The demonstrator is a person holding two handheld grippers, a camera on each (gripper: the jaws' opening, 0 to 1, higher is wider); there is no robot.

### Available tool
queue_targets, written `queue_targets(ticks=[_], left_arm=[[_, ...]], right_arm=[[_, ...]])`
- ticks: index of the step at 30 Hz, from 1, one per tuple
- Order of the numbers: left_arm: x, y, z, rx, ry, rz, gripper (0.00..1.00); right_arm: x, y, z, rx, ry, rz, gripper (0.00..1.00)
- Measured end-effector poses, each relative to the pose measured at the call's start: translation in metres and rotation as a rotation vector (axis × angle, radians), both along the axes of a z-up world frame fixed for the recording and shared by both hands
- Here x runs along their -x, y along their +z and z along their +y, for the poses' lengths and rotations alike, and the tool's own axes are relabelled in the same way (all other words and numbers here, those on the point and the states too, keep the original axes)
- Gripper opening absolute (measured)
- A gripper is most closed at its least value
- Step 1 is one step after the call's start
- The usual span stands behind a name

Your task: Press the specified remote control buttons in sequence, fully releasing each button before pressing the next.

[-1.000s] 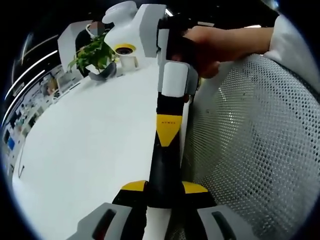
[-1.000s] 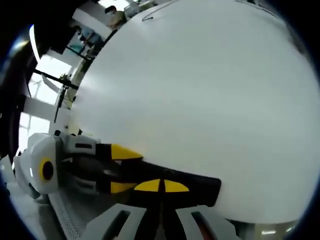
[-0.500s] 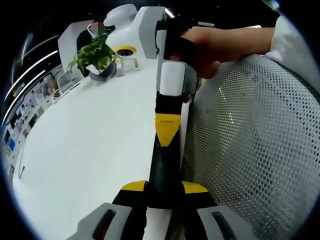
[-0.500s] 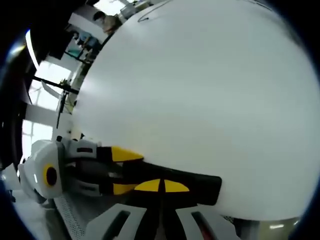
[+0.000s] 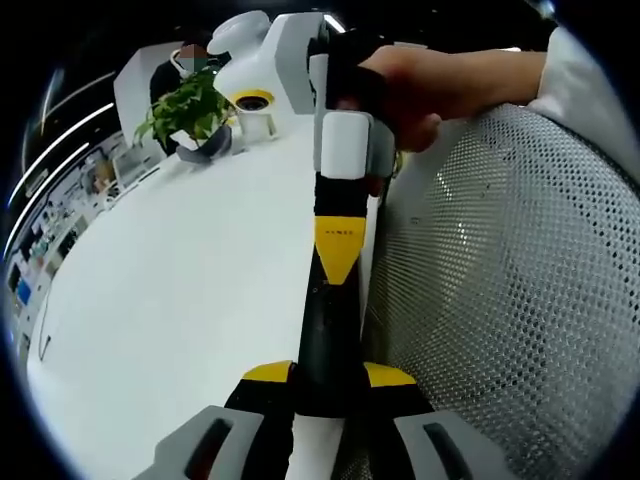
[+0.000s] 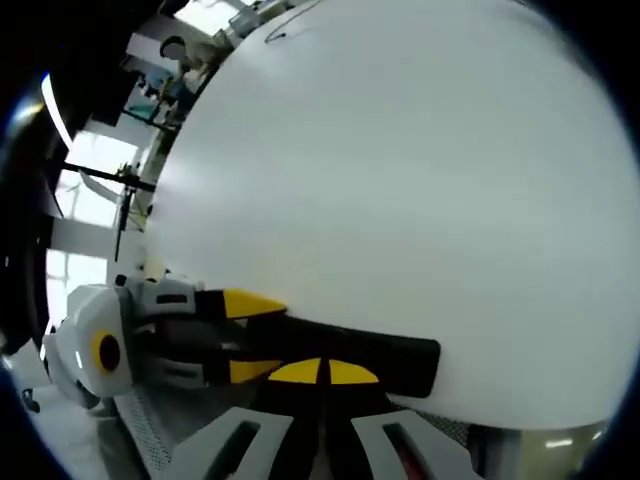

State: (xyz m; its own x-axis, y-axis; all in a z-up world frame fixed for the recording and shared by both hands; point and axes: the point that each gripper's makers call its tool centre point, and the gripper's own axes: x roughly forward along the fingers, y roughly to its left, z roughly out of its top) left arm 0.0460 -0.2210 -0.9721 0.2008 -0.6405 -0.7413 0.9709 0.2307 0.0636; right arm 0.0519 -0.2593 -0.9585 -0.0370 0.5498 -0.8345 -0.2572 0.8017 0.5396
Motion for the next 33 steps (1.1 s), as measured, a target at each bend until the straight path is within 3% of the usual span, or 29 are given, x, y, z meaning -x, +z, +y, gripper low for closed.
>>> queue_targets(ticks=[9, 15, 33], left_arm=[[0.0001, -0.0003, 0.0, -0.003, -0.006, -0.007, 0.24], [-0.0001, -0.0001, 0.0001, -0.004, -0.008, -0.01, 0.24], [-0.0001, -0.0007, 0.0006, -0.005, -0.019, -0.017, 0.25]], right_arm=[[0.0088, -0.0061, 0.0016, 0.036, 0.055, 0.024, 0.0], [0.0078, -0.0058, 0.0005, 0.026, 0.044, 0.029, 0.0], [0.0099, -0.0085, 0.0011, 0.058, 0.097, -0.005, 0.0]])
